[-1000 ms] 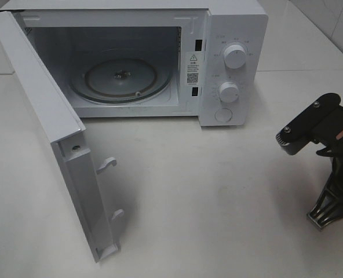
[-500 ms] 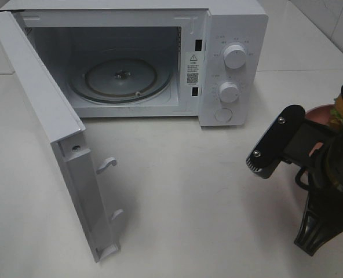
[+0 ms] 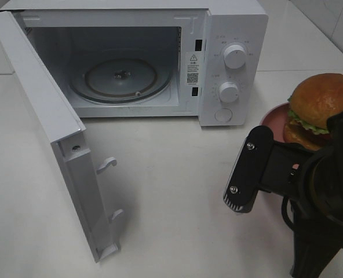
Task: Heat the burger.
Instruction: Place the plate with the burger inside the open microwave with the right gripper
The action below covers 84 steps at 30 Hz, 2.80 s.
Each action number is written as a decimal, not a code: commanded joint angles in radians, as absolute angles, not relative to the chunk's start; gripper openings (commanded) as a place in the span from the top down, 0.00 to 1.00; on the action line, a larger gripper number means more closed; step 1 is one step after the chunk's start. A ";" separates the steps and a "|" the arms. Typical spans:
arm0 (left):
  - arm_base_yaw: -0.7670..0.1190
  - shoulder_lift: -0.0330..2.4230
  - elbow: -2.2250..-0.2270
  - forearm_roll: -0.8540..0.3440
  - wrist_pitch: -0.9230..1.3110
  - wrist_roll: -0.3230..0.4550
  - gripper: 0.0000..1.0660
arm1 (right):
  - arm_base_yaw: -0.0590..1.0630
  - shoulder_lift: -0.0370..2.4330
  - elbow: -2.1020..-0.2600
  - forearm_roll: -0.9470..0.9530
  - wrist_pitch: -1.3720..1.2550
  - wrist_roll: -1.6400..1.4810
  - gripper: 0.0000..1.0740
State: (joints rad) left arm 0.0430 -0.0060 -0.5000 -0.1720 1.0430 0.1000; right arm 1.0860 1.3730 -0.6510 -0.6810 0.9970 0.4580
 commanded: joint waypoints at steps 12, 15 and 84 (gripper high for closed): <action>0.040 -0.030 -0.495 -0.180 1.035 0.099 0.08 | 1.133 1.361 -0.650 -0.813 0.921 0.274 1.00; 0.040 -0.030 -0.495 -0.180 1.035 0.099 0.08 | 1.133 1.361 -0.650 -0.813 0.873 0.212 0.99; 0.040 -0.030 -0.495 -0.180 1.035 0.099 0.08 | 0.717 1.366 -0.655 -0.307 0.256 -1.175 1.00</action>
